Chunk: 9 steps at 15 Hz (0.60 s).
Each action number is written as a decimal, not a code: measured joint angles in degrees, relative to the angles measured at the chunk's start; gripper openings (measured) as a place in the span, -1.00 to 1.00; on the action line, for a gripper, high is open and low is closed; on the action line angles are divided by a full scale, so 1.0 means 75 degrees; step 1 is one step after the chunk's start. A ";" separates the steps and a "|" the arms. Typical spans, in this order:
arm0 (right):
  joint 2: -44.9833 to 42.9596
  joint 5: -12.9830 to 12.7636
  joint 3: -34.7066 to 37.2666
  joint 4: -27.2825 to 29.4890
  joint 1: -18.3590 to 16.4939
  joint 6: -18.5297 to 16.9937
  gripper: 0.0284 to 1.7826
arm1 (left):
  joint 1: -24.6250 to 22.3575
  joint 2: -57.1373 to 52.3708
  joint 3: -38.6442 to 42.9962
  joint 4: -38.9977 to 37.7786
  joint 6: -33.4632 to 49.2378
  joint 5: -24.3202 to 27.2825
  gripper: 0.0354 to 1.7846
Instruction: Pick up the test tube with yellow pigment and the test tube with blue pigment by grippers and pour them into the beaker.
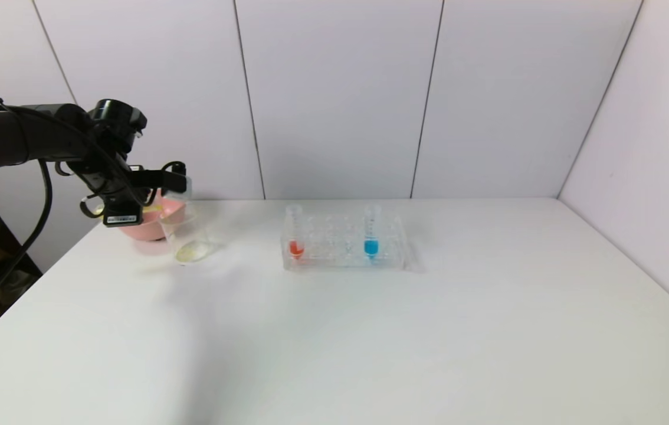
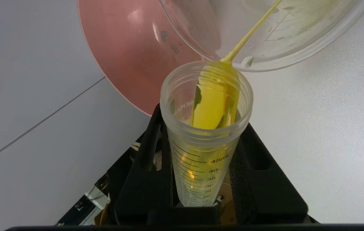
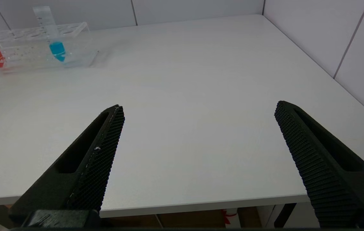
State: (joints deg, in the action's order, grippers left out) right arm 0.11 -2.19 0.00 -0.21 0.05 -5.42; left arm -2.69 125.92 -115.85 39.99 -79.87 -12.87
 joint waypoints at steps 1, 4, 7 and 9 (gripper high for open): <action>0.0000 0.0003 0.0000 0.0000 0.0000 0.0000 0.92 | 0.0015 0.0000 0.0000 -0.0003 -0.0005 -0.0010 -0.46; 0.0000 0.0003 0.0000 -0.0002 0.0000 -0.0003 0.92 | 0.0037 0.0010 0.0000 0.0005 -0.0003 -0.0109 -0.46; 0.0000 0.0000 0.0000 -0.0002 0.0000 -0.0003 0.92 | 0.0047 0.0021 0.0000 0.0041 -0.0003 -0.0187 -0.46; 0.0000 0.0000 0.0000 -0.0002 0.0000 0.0000 0.92 | 0.0047 0.0029 0.0000 0.0041 -0.0003 -0.0211 -0.46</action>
State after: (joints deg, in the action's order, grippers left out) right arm 0.11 -2.19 0.00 -0.22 0.05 -5.42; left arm -2.34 126.14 -115.85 40.29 -79.90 -14.46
